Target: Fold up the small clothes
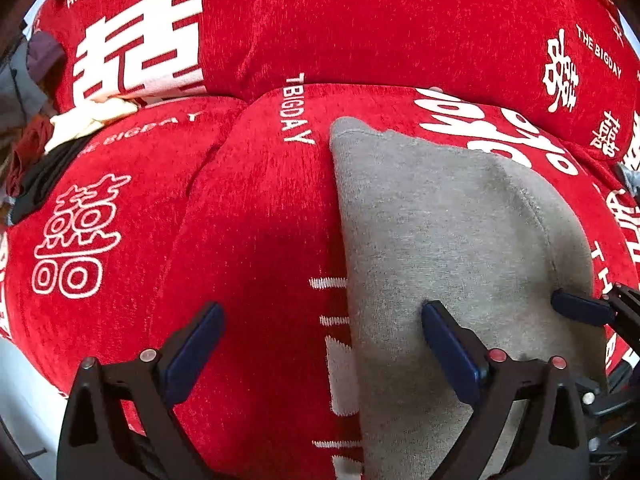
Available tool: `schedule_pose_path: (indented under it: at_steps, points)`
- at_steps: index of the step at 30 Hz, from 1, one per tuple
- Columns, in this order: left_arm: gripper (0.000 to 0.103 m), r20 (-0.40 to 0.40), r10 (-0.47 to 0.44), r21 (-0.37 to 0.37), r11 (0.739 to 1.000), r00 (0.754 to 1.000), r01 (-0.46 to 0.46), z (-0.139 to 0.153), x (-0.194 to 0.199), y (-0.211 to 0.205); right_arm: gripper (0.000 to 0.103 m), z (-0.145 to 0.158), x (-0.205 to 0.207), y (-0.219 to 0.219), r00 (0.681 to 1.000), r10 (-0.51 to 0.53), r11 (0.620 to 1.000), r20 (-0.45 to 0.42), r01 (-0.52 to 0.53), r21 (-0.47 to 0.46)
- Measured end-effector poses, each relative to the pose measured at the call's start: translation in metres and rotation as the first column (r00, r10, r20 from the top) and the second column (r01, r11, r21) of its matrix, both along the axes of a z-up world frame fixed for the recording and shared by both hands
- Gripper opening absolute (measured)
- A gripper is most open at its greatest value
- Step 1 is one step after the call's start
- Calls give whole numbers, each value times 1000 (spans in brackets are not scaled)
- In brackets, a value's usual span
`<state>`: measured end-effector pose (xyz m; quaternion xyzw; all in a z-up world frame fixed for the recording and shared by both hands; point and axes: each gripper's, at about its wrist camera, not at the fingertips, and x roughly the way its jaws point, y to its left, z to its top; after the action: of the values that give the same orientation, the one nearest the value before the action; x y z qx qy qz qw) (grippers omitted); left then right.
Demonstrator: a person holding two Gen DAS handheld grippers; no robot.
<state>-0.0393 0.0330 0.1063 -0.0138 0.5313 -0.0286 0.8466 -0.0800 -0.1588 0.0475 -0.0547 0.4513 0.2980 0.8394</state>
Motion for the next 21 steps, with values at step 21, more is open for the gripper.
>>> schedule_pose_path:
  at_steps: [21]
  points:
    - [103,-155,-14,-65,998,988,3,-40,109,-12,68,-11,120,-7,999,16,999,-51,-14,30]
